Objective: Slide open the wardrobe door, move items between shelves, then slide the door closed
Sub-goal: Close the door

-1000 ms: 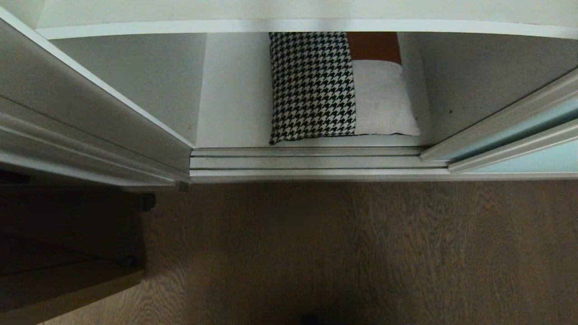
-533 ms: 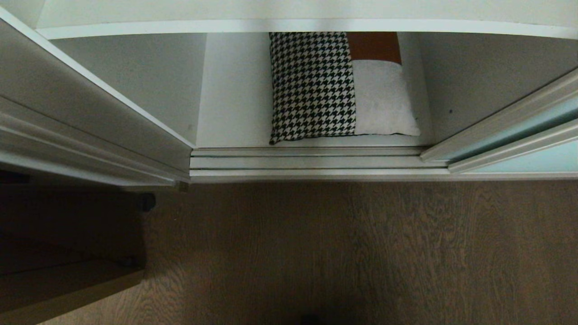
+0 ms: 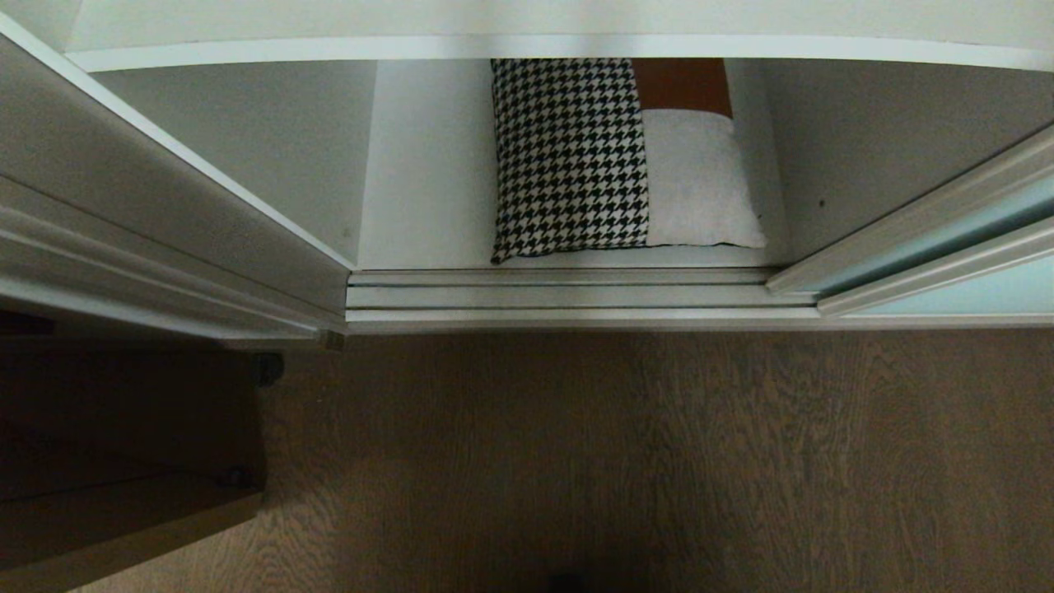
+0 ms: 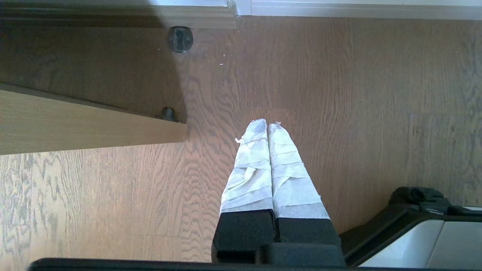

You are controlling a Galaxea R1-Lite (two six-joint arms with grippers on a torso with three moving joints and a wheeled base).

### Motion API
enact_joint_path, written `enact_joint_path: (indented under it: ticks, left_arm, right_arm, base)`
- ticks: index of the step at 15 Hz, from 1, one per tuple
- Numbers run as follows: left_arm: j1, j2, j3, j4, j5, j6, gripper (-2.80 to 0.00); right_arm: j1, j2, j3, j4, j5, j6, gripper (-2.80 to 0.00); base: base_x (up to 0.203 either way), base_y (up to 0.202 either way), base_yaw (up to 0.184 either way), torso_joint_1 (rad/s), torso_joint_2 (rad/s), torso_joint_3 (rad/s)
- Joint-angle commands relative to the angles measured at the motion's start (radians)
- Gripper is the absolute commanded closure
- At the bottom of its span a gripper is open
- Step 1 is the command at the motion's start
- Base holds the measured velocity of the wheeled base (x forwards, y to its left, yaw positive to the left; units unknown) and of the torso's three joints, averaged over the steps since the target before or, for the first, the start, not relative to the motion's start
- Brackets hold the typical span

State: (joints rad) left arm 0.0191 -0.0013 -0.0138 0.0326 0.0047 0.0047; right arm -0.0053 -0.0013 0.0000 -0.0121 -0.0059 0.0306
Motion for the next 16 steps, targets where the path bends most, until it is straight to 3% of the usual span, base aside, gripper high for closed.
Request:
enact_joint_path:
  ticks: [1,16]
  left_arm:
    - [0.001,0.003,0.003,-0.006,0.001,-0.001,0.0]
    - [0.001,0.003,0.005,-0.017,0.001,-0.003,0.0]
  right_arm:
    - [0.0,0.003,0.001,0.0,0.0,0.0,0.0]
    - [0.001,0.003,0.0,0.0,0.001,-0.001,0.0]
  base:
    - [0.0,0.0,0.0,0.0,0.0,0.0]
    - [0.0,0.0,0.0,0.0,0.0,0.0]
